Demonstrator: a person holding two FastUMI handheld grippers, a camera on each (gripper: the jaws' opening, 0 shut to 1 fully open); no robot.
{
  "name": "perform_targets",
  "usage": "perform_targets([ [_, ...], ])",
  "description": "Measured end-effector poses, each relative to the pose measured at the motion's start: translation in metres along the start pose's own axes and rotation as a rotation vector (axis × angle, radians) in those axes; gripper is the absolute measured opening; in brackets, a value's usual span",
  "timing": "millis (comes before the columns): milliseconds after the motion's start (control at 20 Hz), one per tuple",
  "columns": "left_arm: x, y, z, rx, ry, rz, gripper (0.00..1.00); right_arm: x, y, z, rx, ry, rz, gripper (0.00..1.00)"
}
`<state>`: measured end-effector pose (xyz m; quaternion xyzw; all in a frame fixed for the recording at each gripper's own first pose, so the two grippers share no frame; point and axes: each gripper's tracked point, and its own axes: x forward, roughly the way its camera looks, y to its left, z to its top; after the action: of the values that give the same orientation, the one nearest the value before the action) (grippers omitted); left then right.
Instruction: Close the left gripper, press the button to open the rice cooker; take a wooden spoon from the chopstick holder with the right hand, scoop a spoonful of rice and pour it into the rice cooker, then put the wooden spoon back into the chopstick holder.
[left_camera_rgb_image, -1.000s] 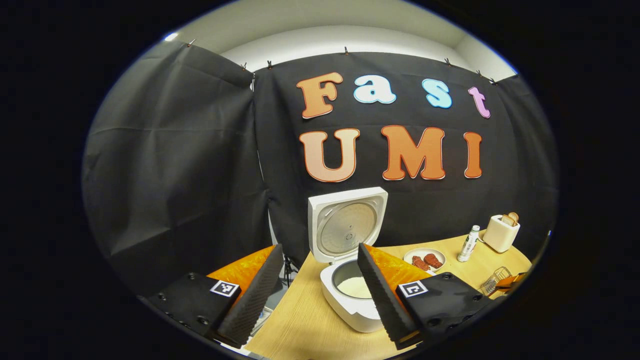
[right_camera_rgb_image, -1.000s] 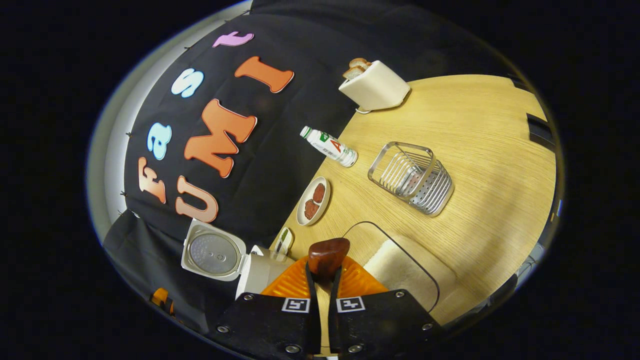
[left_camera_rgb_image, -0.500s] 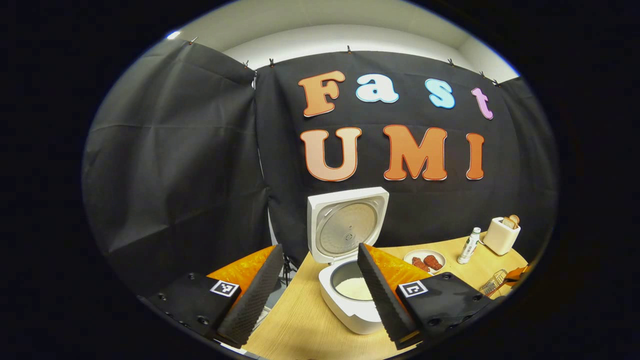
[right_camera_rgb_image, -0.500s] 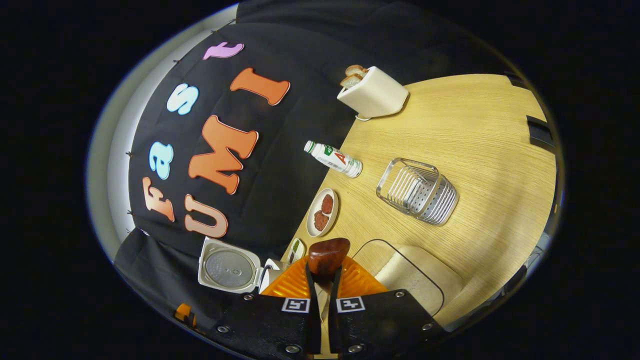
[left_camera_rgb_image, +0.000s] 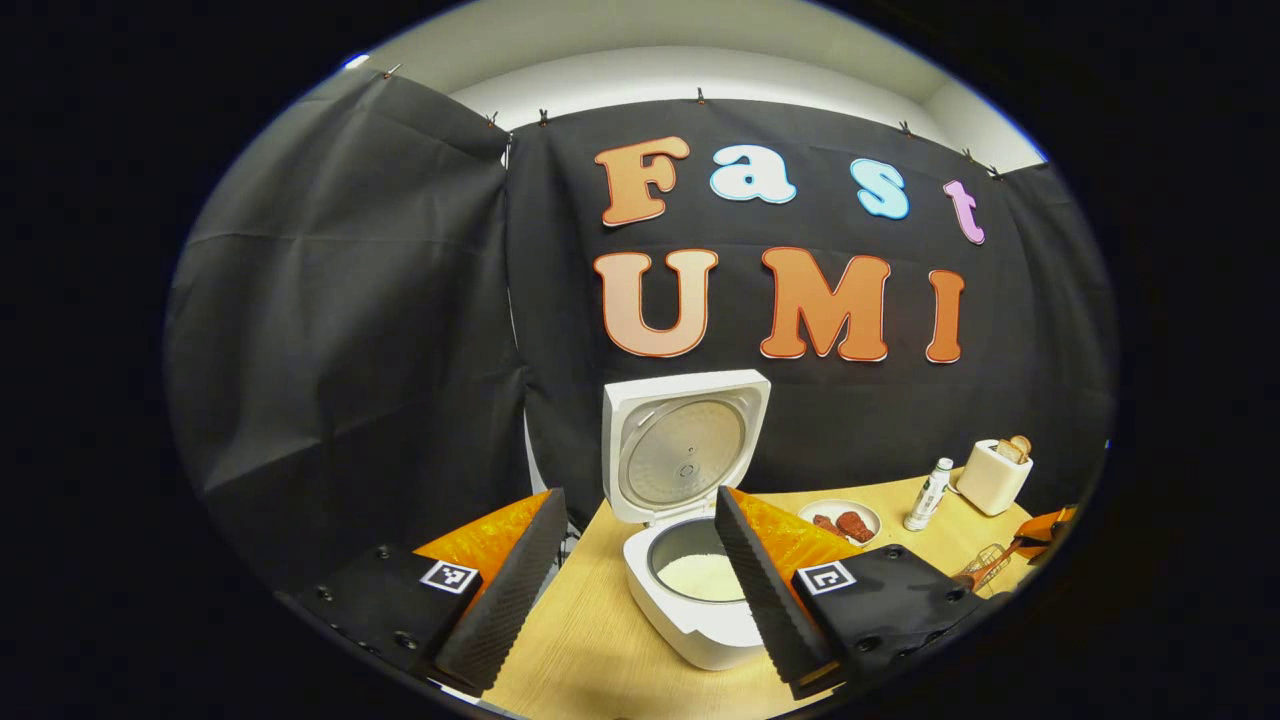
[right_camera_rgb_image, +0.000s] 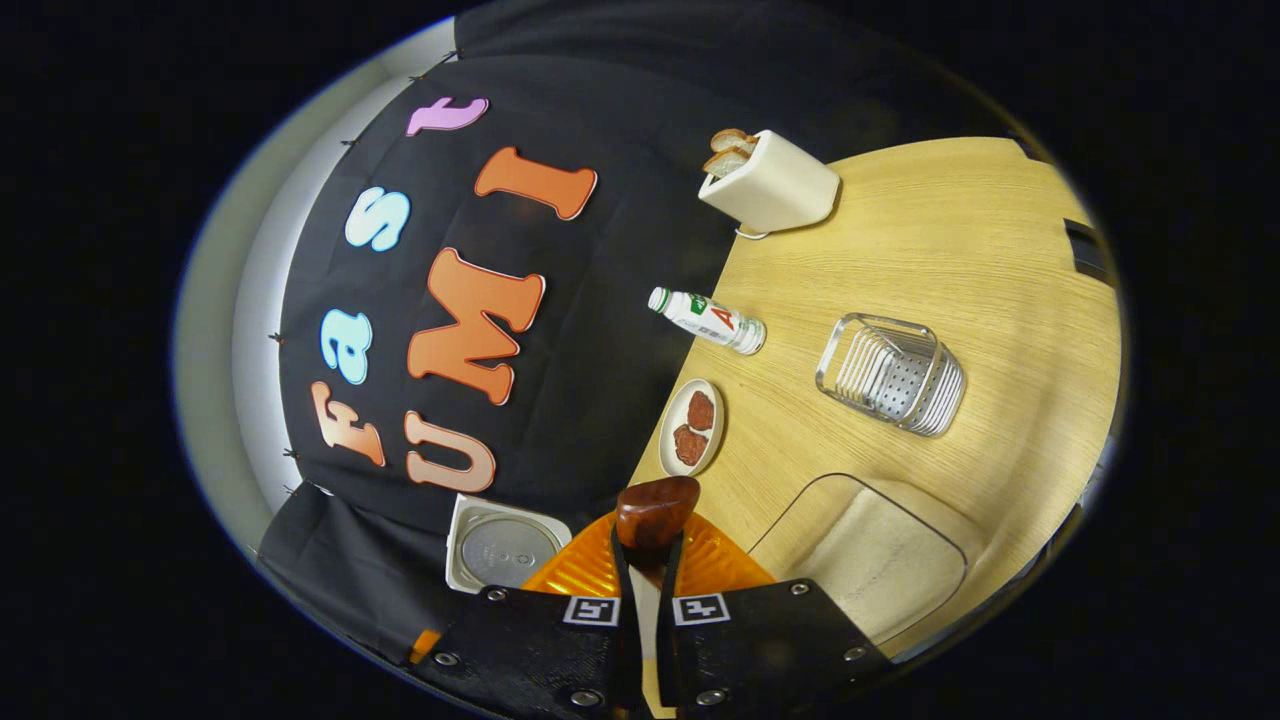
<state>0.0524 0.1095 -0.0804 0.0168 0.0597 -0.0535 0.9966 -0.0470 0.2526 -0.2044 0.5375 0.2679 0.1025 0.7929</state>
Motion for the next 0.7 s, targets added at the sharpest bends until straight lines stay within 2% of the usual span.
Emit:
perform_targets([
  [300,0.003,0.000,0.001,-0.009,0.001,-0.020,1.00,0.014,0.041,-0.009,0.024,0.018,0.062,0.05],
  [700,0.008,0.000,-0.006,-0.022,0.020,-0.036,1.00,0.061,0.101,-0.039,0.058,0.065,0.133,0.05],
])
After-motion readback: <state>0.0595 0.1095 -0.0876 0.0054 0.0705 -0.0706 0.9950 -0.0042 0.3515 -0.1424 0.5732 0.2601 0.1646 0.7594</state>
